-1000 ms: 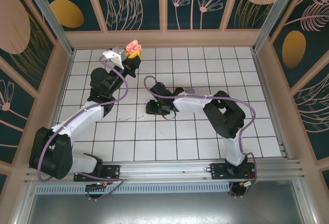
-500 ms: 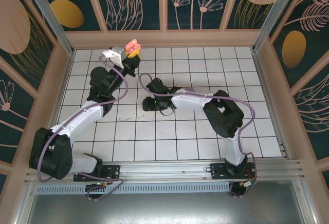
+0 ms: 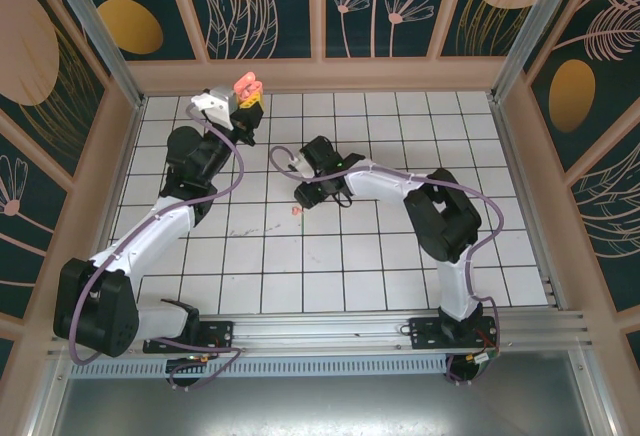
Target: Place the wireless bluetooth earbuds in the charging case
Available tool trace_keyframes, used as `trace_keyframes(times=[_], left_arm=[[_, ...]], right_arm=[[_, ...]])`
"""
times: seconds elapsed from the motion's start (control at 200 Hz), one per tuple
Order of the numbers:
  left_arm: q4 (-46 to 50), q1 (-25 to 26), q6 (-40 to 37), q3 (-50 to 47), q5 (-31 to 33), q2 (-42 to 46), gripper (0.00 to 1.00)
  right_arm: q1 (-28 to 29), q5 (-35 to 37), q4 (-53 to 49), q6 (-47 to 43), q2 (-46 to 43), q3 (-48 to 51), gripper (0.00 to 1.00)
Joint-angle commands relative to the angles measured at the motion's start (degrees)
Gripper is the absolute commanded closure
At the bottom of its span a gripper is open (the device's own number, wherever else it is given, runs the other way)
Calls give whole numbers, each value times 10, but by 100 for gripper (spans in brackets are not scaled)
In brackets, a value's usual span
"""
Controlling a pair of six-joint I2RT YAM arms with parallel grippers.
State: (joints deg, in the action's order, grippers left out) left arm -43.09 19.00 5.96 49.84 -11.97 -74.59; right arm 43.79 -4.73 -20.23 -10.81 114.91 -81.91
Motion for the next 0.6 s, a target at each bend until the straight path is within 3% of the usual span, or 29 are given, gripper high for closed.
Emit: trace_keyframes(times=[0.0,0.595], left_arm=[[1,-4,-15,16,10,10,100],[22,-12,-30,36,24,4,100]], right_arm=[[0,-47,-38,-71,10,-38,47],[27,-77,-87,-95,68,-85,53]])
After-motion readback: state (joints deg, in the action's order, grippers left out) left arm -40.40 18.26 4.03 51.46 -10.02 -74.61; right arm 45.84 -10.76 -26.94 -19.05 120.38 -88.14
